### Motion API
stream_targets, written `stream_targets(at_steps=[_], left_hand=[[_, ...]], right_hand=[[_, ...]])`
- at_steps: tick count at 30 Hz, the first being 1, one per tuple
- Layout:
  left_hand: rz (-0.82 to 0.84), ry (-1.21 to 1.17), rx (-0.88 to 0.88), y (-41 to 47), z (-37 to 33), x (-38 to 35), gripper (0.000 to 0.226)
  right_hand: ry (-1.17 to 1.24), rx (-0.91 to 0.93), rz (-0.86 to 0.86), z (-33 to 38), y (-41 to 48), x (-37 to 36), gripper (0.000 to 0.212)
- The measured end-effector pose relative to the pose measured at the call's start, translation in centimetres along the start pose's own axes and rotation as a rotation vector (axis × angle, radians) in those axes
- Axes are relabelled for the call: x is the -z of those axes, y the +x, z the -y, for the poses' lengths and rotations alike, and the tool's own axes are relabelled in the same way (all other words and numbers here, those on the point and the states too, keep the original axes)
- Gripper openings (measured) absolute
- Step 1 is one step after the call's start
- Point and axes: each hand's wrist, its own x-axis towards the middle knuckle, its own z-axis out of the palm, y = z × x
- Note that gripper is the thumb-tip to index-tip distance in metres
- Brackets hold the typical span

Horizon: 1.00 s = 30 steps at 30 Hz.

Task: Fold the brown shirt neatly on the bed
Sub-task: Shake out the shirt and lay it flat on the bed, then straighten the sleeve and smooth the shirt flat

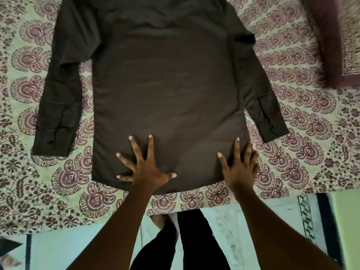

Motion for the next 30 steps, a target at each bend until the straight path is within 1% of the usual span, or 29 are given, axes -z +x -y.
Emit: stream_targets(at_steps=[1,3,4,5,6,8,10,13,15,17,19,21,23,24,25,26,27,28,29,30], left_hand=[[0.0,0.003,0.003,-0.4,-0.2,-0.2,0.15],[-0.004,0.037,-0.009,-1.3,-0.1,-1.2,0.15],[-0.006,0.06,-0.013,-1.8,0.1,-1.7,0.15],[-0.011,0.075,-0.013,-2.2,0.3,-2.1,0.149],[-0.02,0.08,-0.013,-2.5,0.6,-2.4,0.148],[-0.023,0.11,-0.015,-2.6,-0.2,-2.7,0.149],[-0.072,0.143,-0.065,-2.9,-0.2,-2.9,0.144],[-0.131,0.187,-0.233,-3.2,-3.2,-3.4,0.121],[-0.111,0.189,-0.347,-2.9,-6.2,-3.6,0.106],[-0.094,0.196,-0.422,-1.7,-10.3,-4.0,0.097],[-0.098,0.228,-0.48,-0.6,-14.9,-4.5,0.098],[-0.095,0.255,-0.531,0.7,-19.0,-4.7,0.104],[-0.099,0.298,-0.536,2.4,-22.7,-4.8,0.11],[-0.082,0.318,-0.512,3.2,-24.3,-4.7,0.111],[-0.055,0.337,-0.478,3.8,-25.3,-4.5,0.111],[-0.026,0.349,-0.442,4.3,-26.4,-4.4,0.11],[0.0,0.359,-0.407,4.7,-27.1,-4.2,0.109],[0.015,0.367,-0.372,5.0,-27.8,-4.0,0.108],[0.025,0.366,-0.343,5.2,-28.4,-3.6,0.108],[0.035,0.366,-0.323,5.3,-28.6,-3.4,0.108]], right_hand=[[-0.024,0.049,-0.001,-0.5,-0.6,0.5,0.087],[-0.099,0.308,0.001,-1.5,-1.3,1.1,0.082],[-0.121,0.423,0.03,-2.1,-1.5,1.1,0.079],[-0.128,0.467,0.07,-2.7,-1.7,1.2,0.079],[-0.119,0.446,0.103,-3.2,-1.8,1.2,0.081],[-0.096,0.346,0.14,-4.6,-1.4,1.7,0.083],[-0.122,0.341,0.12,-4.2,-1.2,2.1,0.08],[-0.058,0.364,0.068,-3.9,0.1,3.7,0.074],[0.006,0.407,0.037,-3.5,1.6,5.0,0.069],[0.09,0.405,0.0,-3.4,4.9,6.5,0.064],[0.2,0.35,-0.036,-3.7,8.6,8.3,0.059],[0.241,0.304,-0.081,-3.8,11.9,10.3,0.054],[0.185,0.221,-0.167,-4.2,15.3,12.2,0.049],[0.136,0.136,-0.168,-4.5,17.1,13.1,0.054],[0.098,0.023,-0.109,-4.7,18.4,13.9,0.063],[0.106,-0.082,-0.014,-4.8,19.8,14.7,0.074],[0.134,-0.147,0.084,-5.1,20.8,15.3,0.081],[0.165,-0.156,0.162,-5.3,21.8,15.8,0.083],[0.205,-0.131,0.228,-5.5,22.6,16.3,0.079],[0.259,-0.1,0.282,-5.5,23.1,16.7,0.069]])
